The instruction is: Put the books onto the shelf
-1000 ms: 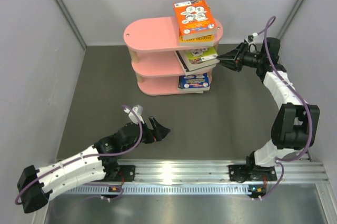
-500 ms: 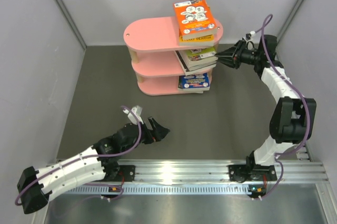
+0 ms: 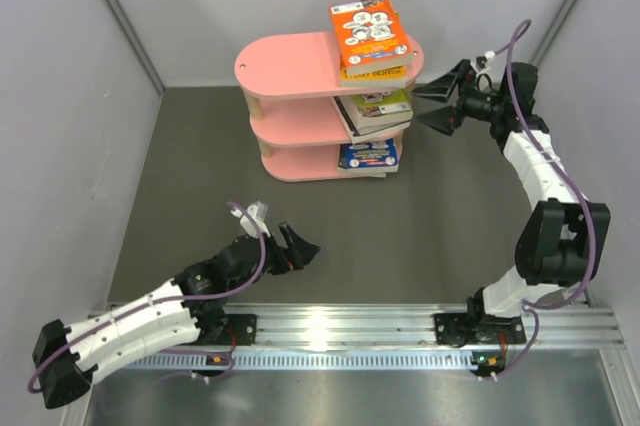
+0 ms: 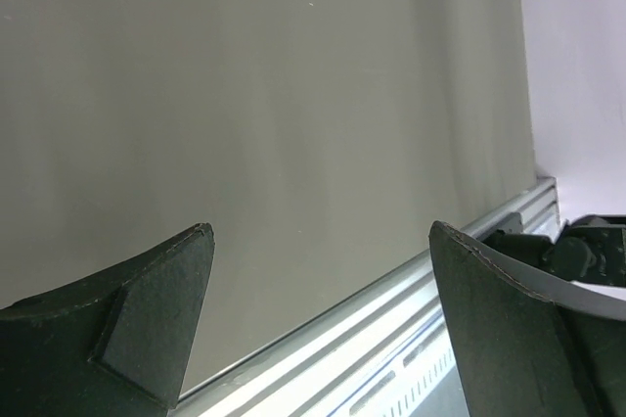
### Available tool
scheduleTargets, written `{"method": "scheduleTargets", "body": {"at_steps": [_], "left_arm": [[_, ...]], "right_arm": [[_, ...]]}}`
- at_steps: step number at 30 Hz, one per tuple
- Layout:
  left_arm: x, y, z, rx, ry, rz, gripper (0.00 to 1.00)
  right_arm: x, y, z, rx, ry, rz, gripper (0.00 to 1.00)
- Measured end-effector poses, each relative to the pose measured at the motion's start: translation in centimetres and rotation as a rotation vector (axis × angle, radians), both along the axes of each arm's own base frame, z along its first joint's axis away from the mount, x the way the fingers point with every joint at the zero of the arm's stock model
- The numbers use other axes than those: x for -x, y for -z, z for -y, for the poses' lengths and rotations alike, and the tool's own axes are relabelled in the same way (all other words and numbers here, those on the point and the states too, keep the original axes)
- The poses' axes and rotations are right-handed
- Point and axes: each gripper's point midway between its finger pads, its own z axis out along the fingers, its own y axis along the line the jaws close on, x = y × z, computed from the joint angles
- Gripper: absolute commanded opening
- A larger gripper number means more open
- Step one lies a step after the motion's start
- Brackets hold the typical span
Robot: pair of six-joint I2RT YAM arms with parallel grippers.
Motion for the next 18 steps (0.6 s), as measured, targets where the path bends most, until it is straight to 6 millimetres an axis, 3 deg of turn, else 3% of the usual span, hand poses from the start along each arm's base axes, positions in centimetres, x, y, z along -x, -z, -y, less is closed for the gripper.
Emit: {"method": "scheduleTargets", "body": {"at_steps": [5,11,14,18], "left_arm": [[-0.4,0.0,-0.8,-0.042,-0.027,0.016,0.98],[-1.5,-1.4,-2.0,-0.093,-0.085,0.067,0.99],[-2.4,-2.5,-2.9,-0.129,-0.134,0.110,0.99],[-4.4,-3.6,-4.8,-0.241,-0.239,0.180,0.99]], "right_arm": [[2.4,-2.6,0.7,0.045,0.007,0.101,1.00],[9.0,-4.8,1.2,0.146,0.048,0.303,1.00],[12.5,-4.8,1.7,0.214,0.117,0.409,1.00],[16.1,-3.0,2.6,0.281,0.229,0.486,1.00]]}}
